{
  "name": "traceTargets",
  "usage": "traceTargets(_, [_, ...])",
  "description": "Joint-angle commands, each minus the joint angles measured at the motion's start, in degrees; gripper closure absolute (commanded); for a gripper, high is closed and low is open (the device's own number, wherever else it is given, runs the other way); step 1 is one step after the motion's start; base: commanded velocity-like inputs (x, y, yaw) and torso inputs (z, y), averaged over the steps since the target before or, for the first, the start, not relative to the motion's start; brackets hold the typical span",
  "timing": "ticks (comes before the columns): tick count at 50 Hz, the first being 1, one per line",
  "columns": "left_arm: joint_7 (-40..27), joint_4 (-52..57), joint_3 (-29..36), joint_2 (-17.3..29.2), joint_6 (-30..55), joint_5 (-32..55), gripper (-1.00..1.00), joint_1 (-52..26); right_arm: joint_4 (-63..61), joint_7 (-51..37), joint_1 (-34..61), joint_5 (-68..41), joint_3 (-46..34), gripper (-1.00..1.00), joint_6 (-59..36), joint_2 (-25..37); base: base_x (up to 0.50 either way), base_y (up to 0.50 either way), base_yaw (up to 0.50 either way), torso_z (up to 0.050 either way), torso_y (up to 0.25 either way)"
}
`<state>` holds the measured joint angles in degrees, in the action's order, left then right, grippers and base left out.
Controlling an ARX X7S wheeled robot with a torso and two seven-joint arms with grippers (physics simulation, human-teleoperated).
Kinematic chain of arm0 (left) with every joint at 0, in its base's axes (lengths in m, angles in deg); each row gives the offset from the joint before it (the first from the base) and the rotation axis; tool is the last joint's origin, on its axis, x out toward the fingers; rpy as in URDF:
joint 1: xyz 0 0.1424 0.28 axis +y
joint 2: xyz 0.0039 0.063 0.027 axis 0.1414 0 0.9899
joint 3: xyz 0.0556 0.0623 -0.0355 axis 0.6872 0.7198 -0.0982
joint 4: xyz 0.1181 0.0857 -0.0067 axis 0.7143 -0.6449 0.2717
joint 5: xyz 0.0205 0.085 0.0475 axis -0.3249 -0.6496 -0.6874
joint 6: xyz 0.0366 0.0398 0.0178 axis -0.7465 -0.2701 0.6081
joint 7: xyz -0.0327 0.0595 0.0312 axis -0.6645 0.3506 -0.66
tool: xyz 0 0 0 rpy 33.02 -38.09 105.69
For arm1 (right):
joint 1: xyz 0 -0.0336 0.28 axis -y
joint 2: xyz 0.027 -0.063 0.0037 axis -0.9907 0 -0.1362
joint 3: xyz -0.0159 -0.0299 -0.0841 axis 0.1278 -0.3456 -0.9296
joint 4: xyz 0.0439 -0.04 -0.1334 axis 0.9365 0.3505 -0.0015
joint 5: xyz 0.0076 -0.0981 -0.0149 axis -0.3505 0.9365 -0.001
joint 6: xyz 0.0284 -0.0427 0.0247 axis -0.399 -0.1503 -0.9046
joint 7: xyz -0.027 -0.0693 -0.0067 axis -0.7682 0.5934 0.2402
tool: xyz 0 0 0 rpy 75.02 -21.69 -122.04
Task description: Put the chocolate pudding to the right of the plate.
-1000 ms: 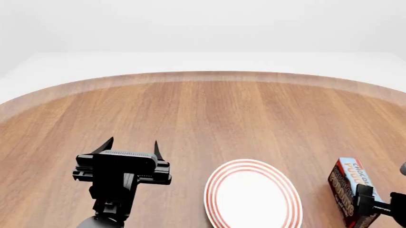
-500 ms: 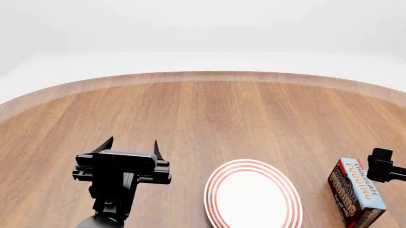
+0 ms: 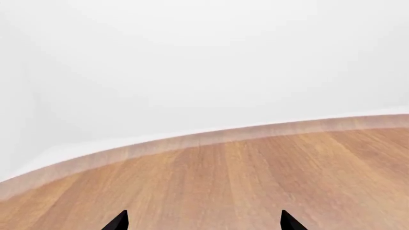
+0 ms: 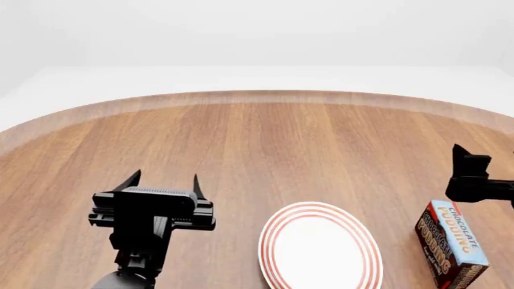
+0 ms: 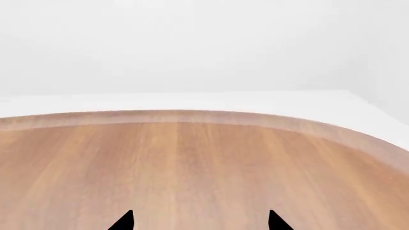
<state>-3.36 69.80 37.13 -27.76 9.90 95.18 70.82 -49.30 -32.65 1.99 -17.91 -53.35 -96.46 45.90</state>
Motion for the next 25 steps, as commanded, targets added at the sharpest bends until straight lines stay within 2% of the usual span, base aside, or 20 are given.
traceTargets(1, [-0.35, 0.57, 0.06, 0.26, 0.37, 0.15, -1.0, -0.25, -15.18, -3.98, -5.65, 3.13, 6.02, -1.0, 5.05, -5.12, 0.0, 0.0, 0.0, 0.0, 0.0])
traceTargets(12, [-0.8, 2.09, 0.28, 0.47, 1.91, 0.44, -1.0, -1.35, -20.99, -6.85, 0.3, 6.65, -1.9, -1.0, 3.96, -6.26, 0.0, 0.0, 0.0, 0.0, 0.0])
traceTargets(14, [-0.97, 2.93, 0.18, 0.6, 2.84, 0.67, -1.0, -1.9, -22.25, -7.8, 2.75, 11.45, -6.09, -1.0, 2.36, -7.08, 0.0, 0.0, 0.0, 0.0, 0.0])
traceTargets(20, [-1.5, 5.24, -0.45, 0.81, 5.73, 1.38, -1.0, -4.61, -24.36, -7.52, 4.27, 16.25, -9.0, -1.0, 3.6, -10.48, 0.0, 0.0, 0.0, 0.0, 0.0])
traceTargets(25, [-2.31, 8.14, -1.05, 0.82, 10.71, 2.2, -1.0, -10.06, -25.04, -8.17, 7.83, 24.57, -14.94, -1.0, 1.87, -13.0, 0.0, 0.0, 0.0, 0.0, 0.0])
